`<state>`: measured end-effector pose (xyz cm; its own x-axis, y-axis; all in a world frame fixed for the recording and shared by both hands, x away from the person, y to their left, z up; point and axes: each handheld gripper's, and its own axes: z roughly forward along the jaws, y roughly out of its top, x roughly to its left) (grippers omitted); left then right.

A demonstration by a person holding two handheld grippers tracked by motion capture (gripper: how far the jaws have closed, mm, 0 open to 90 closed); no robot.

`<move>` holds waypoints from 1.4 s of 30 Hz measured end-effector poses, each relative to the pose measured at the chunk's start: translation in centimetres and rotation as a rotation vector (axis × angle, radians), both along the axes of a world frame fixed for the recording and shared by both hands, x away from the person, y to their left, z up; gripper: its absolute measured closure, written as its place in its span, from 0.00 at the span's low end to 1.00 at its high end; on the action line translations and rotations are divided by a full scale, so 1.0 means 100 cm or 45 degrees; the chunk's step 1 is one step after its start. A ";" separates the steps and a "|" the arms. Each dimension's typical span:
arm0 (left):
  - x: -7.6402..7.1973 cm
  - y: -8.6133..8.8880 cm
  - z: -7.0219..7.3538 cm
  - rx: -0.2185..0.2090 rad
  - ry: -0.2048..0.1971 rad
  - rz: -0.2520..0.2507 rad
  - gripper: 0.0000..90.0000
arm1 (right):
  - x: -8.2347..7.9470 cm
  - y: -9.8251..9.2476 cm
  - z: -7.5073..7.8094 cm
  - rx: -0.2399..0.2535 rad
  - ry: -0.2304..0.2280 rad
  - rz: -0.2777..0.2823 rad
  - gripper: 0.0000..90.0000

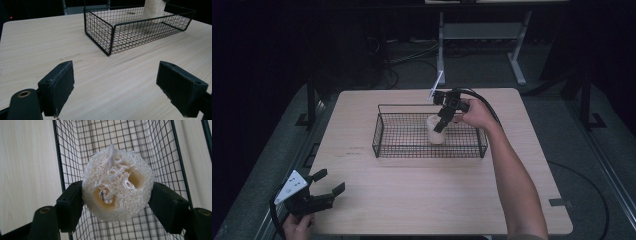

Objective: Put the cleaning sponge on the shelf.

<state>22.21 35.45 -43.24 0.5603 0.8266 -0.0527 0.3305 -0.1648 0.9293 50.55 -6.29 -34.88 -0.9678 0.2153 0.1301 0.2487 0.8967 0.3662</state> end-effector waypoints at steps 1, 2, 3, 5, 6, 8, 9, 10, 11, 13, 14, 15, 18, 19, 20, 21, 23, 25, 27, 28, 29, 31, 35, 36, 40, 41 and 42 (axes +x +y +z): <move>0.000 0.000 0.000 0.000 -0.002 -0.001 0.15 | 0.000 -0.001 -0.001 0.010 0.007 -0.004 0.32; 0.000 0.000 0.000 0.003 -0.003 -0.002 0.15 | 0.000 -0.001 -0.003 -0.002 0.000 -0.006 0.32; 0.000 0.000 0.000 0.004 -0.004 -0.002 0.15 | 0.000 -0.001 -0.004 -0.008 -0.001 -0.007 0.32; 0.000 0.000 0.000 0.002 0.000 -0.001 0.15 | -0.001 -0.002 -0.006 -0.016 -0.002 0.000 0.32; 0.000 0.000 0.000 0.001 -0.001 -0.002 0.15 | -0.001 -0.002 -0.007 -0.017 -0.001 0.001 0.32; 0.000 -0.001 0.000 0.003 -0.001 -0.002 0.15 | -0.001 -0.002 -0.008 -0.018 -0.003 0.003 0.32; 0.000 0.000 0.000 0.008 -0.004 -0.001 0.15 | -0.001 -0.002 -0.008 -0.018 -0.003 0.003 0.32; 0.000 0.000 0.000 0.006 -0.003 0.002 0.15 | 0.000 -0.002 -0.009 -0.017 -0.006 -0.002 0.32; 0.000 0.000 0.000 0.006 -0.003 0.002 0.15 | 0.000 -0.002 -0.009 -0.017 -0.006 -0.002 0.32; 0.000 0.001 0.000 -0.008 -0.001 0.003 0.16 | 0.000 -0.003 -0.011 -0.008 -0.005 0.001 0.32; -0.001 0.001 0.000 -0.009 -0.001 0.004 0.16 | 0.000 -0.003 -0.013 0.005 0.004 -0.007 0.32; -0.001 0.001 0.000 -0.005 -0.004 0.005 0.16 | 0.000 -0.005 -0.017 0.016 0.013 -0.017 0.32; -0.001 0.001 0.001 -0.011 -0.007 0.002 0.15 | 0.000 -0.007 -0.022 0.002 0.017 -0.016 0.32; -0.001 0.000 0.001 -0.010 -0.006 0.001 0.15 | 0.000 -0.007 -0.023 -0.005 0.018 -0.014 0.32; -0.001 0.000 0.000 -0.009 -0.007 0.001 0.15 | 0.000 -0.007 -0.026 -0.020 0.024 -0.009 0.32; -0.001 0.000 0.000 -0.008 -0.005 0.002 0.15 | 0.000 -0.007 -0.026 -0.020 0.024 -0.009 0.32; -0.001 0.001 0.000 -0.006 -0.004 0.004 0.15 | 0.001 -0.007 -0.027 -0.019 0.020 -0.016 0.32; -0.001 0.001 0.000 -0.007 -0.004 0.004 0.15 | 0.001 -0.008 -0.028 -0.019 0.019 -0.019 0.32; -0.001 0.001 0.000 -0.010 -0.004 0.004 0.16 | 0.002 -0.008 -0.030 -0.023 0.025 -0.022 0.32; -0.001 0.001 0.000 -0.011 -0.005 0.005 0.15 | 0.002 -0.008 -0.030 -0.023 0.025 -0.022 0.32; -0.001 0.001 0.000 -0.012 -0.006 0.006 0.15 | 0.002 -0.008 -0.030 -0.028 0.024 -0.020 0.32; -0.001 0.001 0.000 -0.010 -0.005 0.004 0.15 | 0.002 -0.008 -0.031 -0.028 0.022 -0.021 0.32; -0.001 0.001 0.000 -0.011 -0.006 0.003 0.15 | 0.002 -0.007 -0.035 -0.038 0.022 -0.013 0.32; -0.001 0.000 0.000 -0.007 -0.007 0.002 0.15 | 0.002 -0.006 -0.036 -0.040 0.029 -0.009 0.32; -0.001 0.001 0.001 -0.009 -0.005 0.004 0.15 | 0.002 -0.005 -0.038 -0.038 0.034 -0.013 0.31; -0.001 0.001 0.001 -0.009 -0.005 0.004 0.15 | 0.002 -0.005 -0.038 -0.038 0.034 -0.013 0.31; -0.001 0.001 0.001 -0.012 -0.005 0.005 0.15 | 0.002 -0.005 -0.038 -0.037 0.034 -0.012 0.31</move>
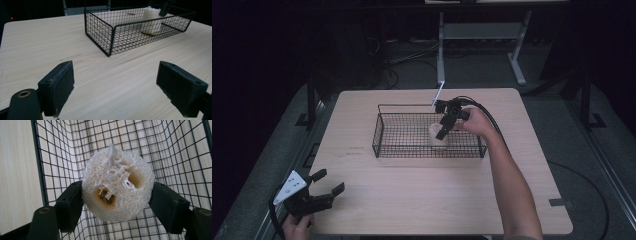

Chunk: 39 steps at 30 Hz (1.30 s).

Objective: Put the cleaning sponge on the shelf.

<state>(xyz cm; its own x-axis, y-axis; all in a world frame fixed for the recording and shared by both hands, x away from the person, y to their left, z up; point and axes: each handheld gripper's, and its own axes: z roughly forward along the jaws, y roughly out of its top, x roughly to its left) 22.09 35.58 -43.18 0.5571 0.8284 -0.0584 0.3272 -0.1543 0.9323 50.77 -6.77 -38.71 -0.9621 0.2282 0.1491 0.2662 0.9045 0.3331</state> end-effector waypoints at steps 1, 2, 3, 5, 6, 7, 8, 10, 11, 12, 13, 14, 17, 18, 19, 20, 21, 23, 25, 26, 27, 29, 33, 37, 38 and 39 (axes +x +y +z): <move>0.000 0.000 0.000 -0.001 -0.001 0.000 0.15 | 0.000 0.000 0.000 0.002 -0.002 0.004 0.31; 0.000 0.000 0.000 0.001 -0.004 0.001 0.15 | 0.000 0.001 0.000 -0.005 -0.001 0.003 0.31; 0.000 0.000 0.000 0.000 -0.005 0.001 0.16 | 0.000 0.001 0.001 -0.008 -0.002 0.003 0.31; 0.000 0.000 0.000 0.001 -0.001 0.001 0.15 | 0.000 0.001 0.000 -0.014 0.002 0.003 0.30; 0.000 0.000 0.000 -0.002 0.000 0.002 0.16 | -0.001 0.002 0.000 -0.028 0.005 0.002 0.29; 0.000 0.000 0.000 -0.002 0.000 0.002 0.15 | -0.001 0.002 0.000 -0.028 0.005 0.002 0.29; 0.000 0.000 0.000 0.000 0.000 0.000 0.15 | -0.001 0.001 0.001 -0.029 0.004 -0.001 0.28; 0.000 -0.001 0.000 0.004 -0.003 -0.003 0.15 | 0.000 0.000 0.002 -0.027 -0.001 -0.008 0.25; 0.000 -0.001 0.000 0.005 -0.002 -0.002 0.15 | 0.000 0.000 0.002 -0.027 -0.001 -0.008 0.25; 0.000 -0.001 0.000 0.006 -0.001 -0.002 0.16 | 0.000 -0.001 0.003 -0.025 -0.001 -0.010 0.24; 0.000 -0.001 0.000 0.008 -0.001 -0.001 0.15 | -0.001 -0.001 0.004 -0.026 -0.002 -0.013 0.23; 0.000 -0.001 0.000 0.007 0.000 -0.001 0.16 | -0.001 -0.001 0.005 -0.026 -0.005 -0.011 0.23; 0.000 -0.002 0.000 0.005 0.003 0.000 0.16 | -0.002 -0.002 0.007 -0.017 0.000 -0.012 0.21; 0.000 -0.002 0.000 0.009 0.002 0.002 0.16 | -0.003 -0.002 0.009 -0.020 -0.005 -0.013 0.21; -0.001 -0.001 0.000 0.007 0.000 0.001 0.16 | -0.003 -0.002 0.009 -0.020 -0.005 -0.013 0.21; -0.001 -0.001 0.000 0.006 0.000 -0.001 0.15 | -0.003 -0.002 0.009 -0.016 -0.002 -0.007 0.21; -0.001 -0.001 0.000 0.005 0.001 -0.001 0.15 | -0.004 -0.002 0.010 -0.012 -0.006 -0.008 0.21; -0.001 -0.002 0.000 0.004 0.002 0.004 0.15 | -0.005 -0.003 0.013 -0.008 -0.012 -0.009 0.21; -0.001 -0.002 0.000 0.002 0.003 0.001 0.16 | -0.006 -0.004 0.016 0.001 -0.020 -0.005 0.21; -0.001 -0.002 0.000 0.003 0.002 0.003 0.16 | -0.006 -0.005 0.019 0.005 -0.022 -0.005 0.21; -0.001 -0.002 0.000 0.002 0.003 0.004 0.16 | -0.006 -0.005 0.019 0.005 -0.022 -0.005 0.21; 0.000 -0.003 0.000 0.000 0.007 0.003 0.15 | -0.008 -0.007 0.023 0.015 -0.026 -0.009 0.21; 0.002 -0.002 0.000 0.008 0.011 0.004 0.15 | -0.010 -0.015 0.034 0.050 -0.043 -0.008 0.20; 0.002 -0.002 0.000 0.011 0.010 0.002 0.15 | -0.013 -0.018 0.037 0.051 -0.047 -0.008 0.20; 0.002 -0.002 0.000 0.018 0.007 -0.002 0.15 | -0.016 -0.019 0.039 0.056 -0.047 0.006 0.20; 0.002 -0.003 0.000 0.019 0.007 -0.002 0.15 | -0.016 -0.019 0.039 0.056 -0.047 0.006 0.20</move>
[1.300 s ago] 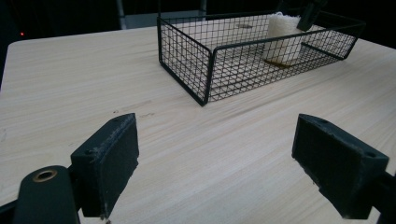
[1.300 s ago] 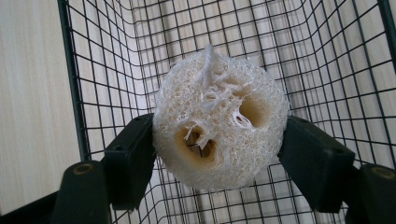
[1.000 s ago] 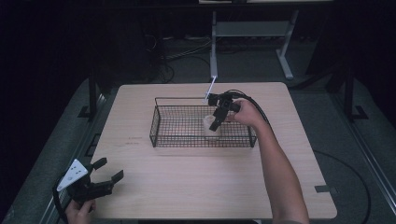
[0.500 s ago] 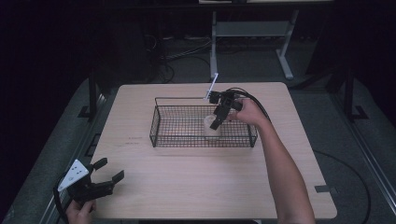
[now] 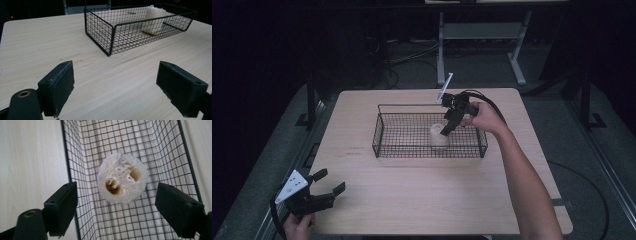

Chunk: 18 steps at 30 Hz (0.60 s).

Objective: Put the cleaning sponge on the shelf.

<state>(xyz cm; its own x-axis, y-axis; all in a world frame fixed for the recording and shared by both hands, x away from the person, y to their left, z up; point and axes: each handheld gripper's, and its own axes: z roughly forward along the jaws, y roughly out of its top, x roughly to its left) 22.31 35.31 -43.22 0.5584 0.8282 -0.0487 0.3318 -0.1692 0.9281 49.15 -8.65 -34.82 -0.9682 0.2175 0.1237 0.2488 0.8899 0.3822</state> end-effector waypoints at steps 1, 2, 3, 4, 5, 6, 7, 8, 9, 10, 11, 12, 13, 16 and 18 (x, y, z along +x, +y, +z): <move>0.000 0.000 0.000 -0.002 0.001 0.001 0.15 | -0.003 0.000 0.003 -0.004 -0.004 0.007 0.20; 0.001 -0.001 0.000 -0.002 0.004 0.000 0.15 | -0.003 0.000 0.003 -0.004 -0.004 0.007 0.20; 0.001 -0.001 -0.001 0.002 0.007 -0.004 0.15 | -0.005 0.000 0.004 -0.002 -0.007 0.010 0.20; 0.000 -0.001 0.000 0.001 0.006 -0.004 0.15 | -0.007 0.000 0.007 -0.001 -0.012 0.016 0.20; 0.000 -0.001 0.000 0.000 0.002 -0.003 0.15 | -0.009 0.000 0.009 0.005 -0.015 0.023 0.20; 0.000 -0.001 -0.001 -0.002 0.002 -0.006 0.15 | -0.011 0.000 0.011 0.008 -0.016 0.028 0.20; 0.000 -0.001 -0.001 0.000 0.004 -0.008 0.15 | -0.012 0.000 0.013 0.016 -0.018 0.030 0.20; 0.000 -0.001 -0.001 0.002 0.004 -0.007 0.15 | -0.014 0.000 0.014 0.026 -0.019 0.033 0.20; 0.000 -0.001 0.000 0.002 0.001 -0.007 0.15 | -0.016 0.000 0.015 0.039 -0.022 0.038 0.20; 0.000 -0.001 0.000 0.001 0.001 -0.012 0.16 | -0.017 -0.001 0.015 0.042 -0.016 0.034 0.20; 0.000 -0.001 -0.001 -0.001 0.003 -0.013 0.15 | -0.018 -0.001 0.016 0.037 -0.017 0.033 0.20; 0.000 -0.001 -0.001 0.001 0.005 -0.011 0.15 | -0.020 -0.002 0.016 0.037 -0.017 0.030 0.19; 0.000 -0.002 -0.001 0.004 0.006 -0.010 0.16 | -0.021 -0.003 0.017 0.046 -0.009 0.032 0.19; 0.000 -0.001 -0.001 0.000 0.004 -0.006 0.15 | -0.025 -0.005 0.019 0.058 -0.006 0.037 0.19; 0.001 0.000 -0.001 -0.009 0.009 -0.005 0.15 | -0.028 -0.006 0.020 0.047 -0.006 0.043 0.19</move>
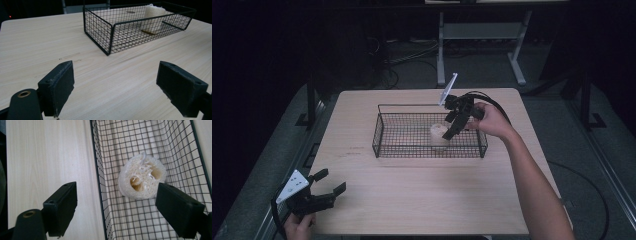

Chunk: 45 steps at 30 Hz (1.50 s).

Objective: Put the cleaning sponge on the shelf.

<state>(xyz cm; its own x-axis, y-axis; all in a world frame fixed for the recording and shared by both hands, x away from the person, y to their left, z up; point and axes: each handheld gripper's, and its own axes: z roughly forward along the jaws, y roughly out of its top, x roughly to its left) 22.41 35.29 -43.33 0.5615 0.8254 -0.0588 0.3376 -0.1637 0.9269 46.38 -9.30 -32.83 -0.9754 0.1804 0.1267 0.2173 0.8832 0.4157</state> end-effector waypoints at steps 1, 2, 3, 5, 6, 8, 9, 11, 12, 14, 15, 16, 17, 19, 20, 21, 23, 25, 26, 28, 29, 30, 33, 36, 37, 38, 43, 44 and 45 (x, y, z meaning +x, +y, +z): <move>0.000 0.000 0.000 -0.003 -0.003 0.002 0.15 | -0.001 0.000 0.000 -0.008 -0.002 0.006 0.19; 0.000 0.000 0.000 0.002 -0.004 0.001 0.15 | -0.002 0.000 0.001 -0.010 -0.001 0.006 0.19; -0.001 -0.001 0.000 0.004 -0.005 0.000 0.16 | -0.004 -0.001 0.003 -0.003 -0.004 0.012 0.19; -0.001 -0.001 0.000 0.008 -0.004 0.002 0.16 | -0.005 -0.001 0.004 -0.003 -0.005 0.014 0.18; -0.001 -0.001 0.000 0.007 -0.004 0.002 0.15 | -0.007 -0.001 0.005 -0.004 -0.005 0.014 0.18; -0.001 -0.001 0.000 0.005 -0.004 0.000 0.15 | -0.010 0.000 0.006 -0.006 -0.010 0.018 0.18; -0.001 -0.001 0.000 0.008 -0.006 -0.001 0.15 | -0.011 0.000 0.006 -0.006 -0.011 0.023 0.18; -0.001 0.000 0.000 0.007 -0.008 0.000 0.16 | -0.015 0.000 0.005 0.002 -0.012 0.028 0.18; -0.001 0.000 0.001 0.009 -0.005 -0.002 0.16 | -0.016 0.000 0.005 0.001 -0.014 0.027 0.18; -0.001 0.000 0.000 0.007 -0.004 0.001 0.15 | -0.018 -0.001 0.004 0.007 -0.010 0.029 0.18; -0.001 0.000 0.000 0.007 -0.005 0.001 0.15 | -0.019 -0.002 0.003 0.004 -0.013 0.032 0.18; -0.001 0.000 0.000 0.007 -0.005 0.000 0.15 | -0.020 -0.002 0.003 0.003 -0.012 0.032 0.18; -0.001 0.000 0.000 0.008 -0.005 0.000 0.16 | -0.021 -0.003 0.003 -0.009 -0.007 0.037 0.18; -0.001 -0.001 0.000 0.013 -0.004 0.001 0.15 | -0.024 -0.005 0.003 -0.014 -0.008 0.038 0.18; -0.001 -0.001 0.001 0.013 -0.004 0.001 0.16 | -0.025 -0.006 0.004 -0.004 -0.011 0.036 0.18; -0.002 -0.001 0.000 0.011 -0.005 0.001 0.15 | -0.026 -0.007 0.004 0.007 -0.014 0.039 0.18; -0.001 -0.001 0.001 0.006 -0.004 -0.001 0.16 | -0.029 -0.010 0.006 0.009 -0.017 0.036 0.18; -0.001 -0.001 0.000 0.012 -0.003 -0.002 0.15 | -0.032 -0.013 0.007 0.003 -0.019 0.031 0.18; -0.001 -0.002 0.000 0.015 -0.003 -0.003 0.15 | -0.032 -0.014 0.008 0.006 -0.022 0.031 0.18; -0.001 -0.002 0.000 0.015 -0.003 -0.006 0.15 | -0.035 -0.018 0.010 0.014 -0.023 0.025 0.18; -0.001 -0.003 0.000 0.016 -0.004 -0.004 0.15 | -0.036 -0.019 0.011 0.017 -0.032 0.023 0.18; -0.001 -0.003 0.000 0.020 -0.003 -0.005 0.16 | -0.038 -0.021 0.011 0.020 -0.033 0.022 0.18; -0.001 -0.002 0.000 0.016 -0.003 -0.005 0.15 | -0.041 -0.025 0.011 0.015 -0.038 0.021 0.18; -0.001 -0.002 0.000 0.017 -0.003 -0.004 0.16 | -0.044 -0.027 0.011 0.018 -0.034 0.020 0.18; -0.001 -0.002 0.000 0.016 -0.002 -0.004 0.15 | -0.045 -0.028 0.011 0.012 -0.027 0.014 0.18; -0.001 -0.002 0.000 0.016 -0.002 -0.002 0.16 | -0.046 -0.029 0.010 0.011 -0.029 0.016 0.18; -0.001 -0.002 0.000 0.015 -0.002 -0.002 0.15 | -0.050 -0.034 0.006 0.009 -0.026 0.004 0.18; -0.001 -0.002 0.000 0.015 -0.001 -0.002 0.15 | -0.051 -0.034 0.006 0.001 -0.021 0.006 0.18; -0.001 -0.002 0.000 0.015 0.000 -0.001 0.15 | -0.051 -0.034 0.005 -0.010 -0.022 0.010 0.17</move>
